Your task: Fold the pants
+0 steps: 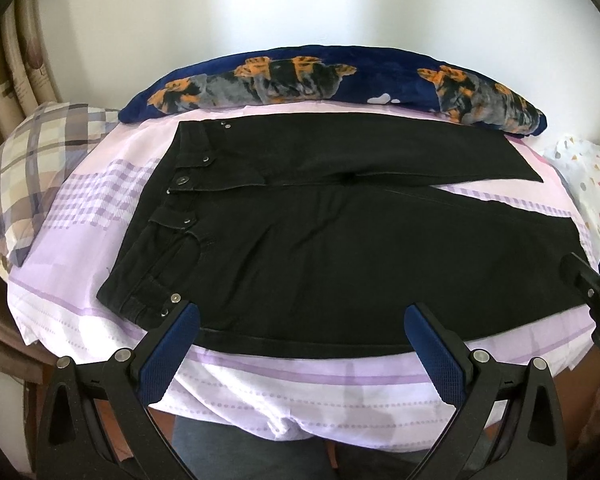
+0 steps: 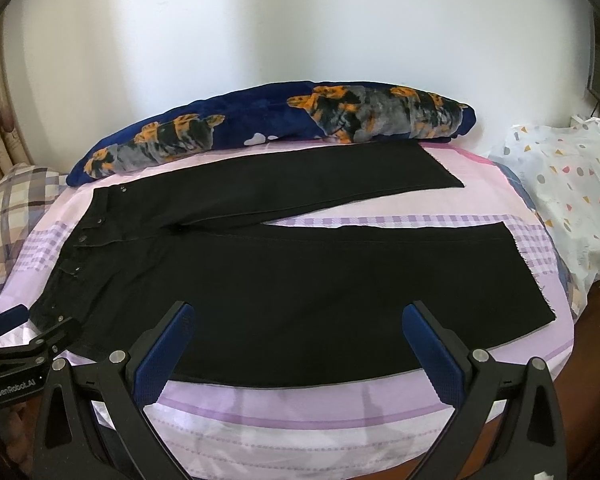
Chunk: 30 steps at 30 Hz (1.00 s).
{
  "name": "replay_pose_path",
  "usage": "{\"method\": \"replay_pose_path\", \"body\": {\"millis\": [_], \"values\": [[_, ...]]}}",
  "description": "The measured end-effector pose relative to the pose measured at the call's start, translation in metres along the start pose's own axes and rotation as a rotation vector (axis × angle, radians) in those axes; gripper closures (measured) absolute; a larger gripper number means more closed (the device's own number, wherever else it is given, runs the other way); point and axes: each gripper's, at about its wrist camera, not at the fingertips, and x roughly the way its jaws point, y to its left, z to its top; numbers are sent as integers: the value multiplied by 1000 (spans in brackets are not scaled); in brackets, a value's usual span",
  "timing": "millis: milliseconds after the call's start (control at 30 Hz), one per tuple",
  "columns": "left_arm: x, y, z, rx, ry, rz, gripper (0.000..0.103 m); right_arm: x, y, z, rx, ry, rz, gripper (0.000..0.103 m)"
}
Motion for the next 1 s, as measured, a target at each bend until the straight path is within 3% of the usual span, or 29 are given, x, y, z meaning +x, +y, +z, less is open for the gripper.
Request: {"method": "replay_pose_path", "body": {"millis": [1000], "values": [[-6, -2, 0, -1, -31, -6, 1, -4, -9, 3, 13, -11, 6, 0]]}}
